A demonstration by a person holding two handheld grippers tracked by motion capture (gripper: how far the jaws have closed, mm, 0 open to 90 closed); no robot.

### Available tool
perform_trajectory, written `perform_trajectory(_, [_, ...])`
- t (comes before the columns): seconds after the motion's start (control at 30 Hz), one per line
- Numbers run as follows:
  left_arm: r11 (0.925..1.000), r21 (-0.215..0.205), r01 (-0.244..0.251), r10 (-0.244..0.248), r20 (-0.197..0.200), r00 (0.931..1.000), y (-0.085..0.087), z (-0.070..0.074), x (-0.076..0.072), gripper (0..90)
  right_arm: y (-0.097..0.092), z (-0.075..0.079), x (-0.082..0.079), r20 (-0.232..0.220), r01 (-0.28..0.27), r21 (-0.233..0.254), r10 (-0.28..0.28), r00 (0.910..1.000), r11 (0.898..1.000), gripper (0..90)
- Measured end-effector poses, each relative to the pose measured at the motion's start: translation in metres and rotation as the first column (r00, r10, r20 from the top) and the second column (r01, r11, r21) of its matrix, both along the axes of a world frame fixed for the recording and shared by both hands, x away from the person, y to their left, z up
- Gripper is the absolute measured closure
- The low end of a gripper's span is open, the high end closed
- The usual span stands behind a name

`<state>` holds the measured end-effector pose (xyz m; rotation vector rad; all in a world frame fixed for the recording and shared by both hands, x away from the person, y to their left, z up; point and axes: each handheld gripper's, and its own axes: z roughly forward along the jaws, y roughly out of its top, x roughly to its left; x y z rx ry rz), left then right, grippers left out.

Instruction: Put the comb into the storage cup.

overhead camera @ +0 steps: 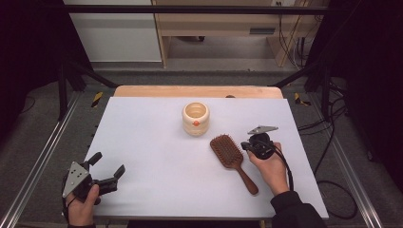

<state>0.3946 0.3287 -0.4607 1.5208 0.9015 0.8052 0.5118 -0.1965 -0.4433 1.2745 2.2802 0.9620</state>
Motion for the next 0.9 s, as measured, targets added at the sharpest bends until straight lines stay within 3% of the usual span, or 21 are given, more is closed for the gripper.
perform_trajectory(0.1, [1.0,0.001,0.0,0.0,0.0,1.0,0.0,0.0,0.0,1.9,-0.001,0.004,-0.009,0.01,-0.006,0.007,0.006,0.9999,1.0,89.8])
perform_trajectory(0.2, [1.0,0.001,-0.001,0.001,0.0,1.0,0.0,0.0,0.0,1.9,-0.003,0.006,-0.018,0.01,-0.017,0.064,0.017,0.9998,0.998,89.3])
perform_trajectory(0.37, [1.0,-0.001,-0.003,0.003,0.0,1.0,0.0,0.0,-0.001,1.9,-0.001,0.01,-0.034,0.029,-0.037,0.079,0.034,0.999,0.996,85.2])
perform_trajectory(0.7, [1.0,0.0,-0.002,0.002,0.0,1.0,0.0,0.0,-0.001,1.8,0.008,0.006,-0.053,0.054,-0.046,0.048,0.044,0.9976,0.998,53.8])
perform_trajectory(0.83, [1.0,-0.002,-0.002,0.002,-0.001,1.0,0.0,0.0,0.0,1.8,0.009,0.004,-0.054,0.016,-0.045,0.078,0.044,0.9989,0.996,41.4])
perform_trajectory(0.9, [1.0,-0.001,-0.002,0.002,-0.001,1.0,0.0,0.0,-0.001,1.8,0.008,0.004,-0.054,0.02,-0.045,0.077,0.044,0.9989,0.996,37.5])
